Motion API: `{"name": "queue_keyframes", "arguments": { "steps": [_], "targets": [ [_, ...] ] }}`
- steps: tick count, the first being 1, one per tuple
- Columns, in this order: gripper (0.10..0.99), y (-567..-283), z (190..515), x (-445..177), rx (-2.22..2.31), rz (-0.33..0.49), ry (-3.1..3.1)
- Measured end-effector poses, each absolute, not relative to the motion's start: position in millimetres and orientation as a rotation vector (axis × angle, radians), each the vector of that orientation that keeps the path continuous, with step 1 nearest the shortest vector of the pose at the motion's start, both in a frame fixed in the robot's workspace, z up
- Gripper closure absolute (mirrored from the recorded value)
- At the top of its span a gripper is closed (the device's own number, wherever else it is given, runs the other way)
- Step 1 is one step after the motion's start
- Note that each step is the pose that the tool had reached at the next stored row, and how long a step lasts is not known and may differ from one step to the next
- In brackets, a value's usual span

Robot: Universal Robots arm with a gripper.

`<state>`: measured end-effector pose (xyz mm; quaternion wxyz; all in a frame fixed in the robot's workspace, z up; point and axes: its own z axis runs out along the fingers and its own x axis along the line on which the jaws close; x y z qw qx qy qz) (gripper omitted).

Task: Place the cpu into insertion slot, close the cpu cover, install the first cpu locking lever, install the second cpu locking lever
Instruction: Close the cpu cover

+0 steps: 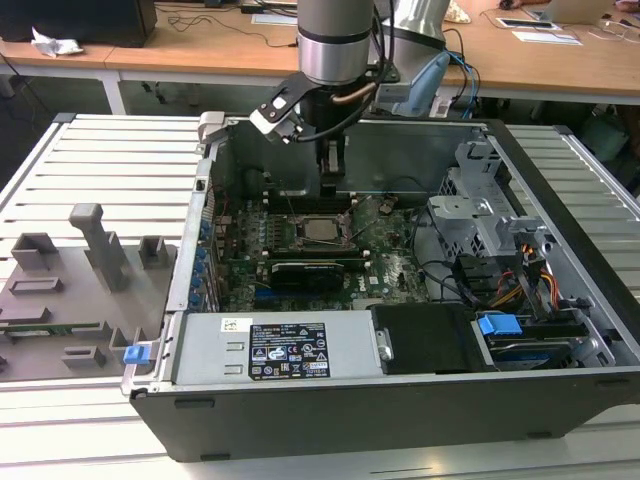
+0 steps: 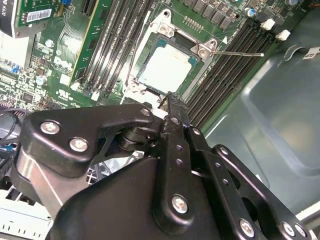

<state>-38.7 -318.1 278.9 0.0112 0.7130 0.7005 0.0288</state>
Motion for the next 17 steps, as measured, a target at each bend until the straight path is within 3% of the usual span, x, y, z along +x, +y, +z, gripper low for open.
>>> {"name": "queue_keyframes", "arguments": {
  "steps": [17],
  "targets": [
    [0.980, -318, 300, -34, 2.224, 0.090, 2.185]
  ]
}}
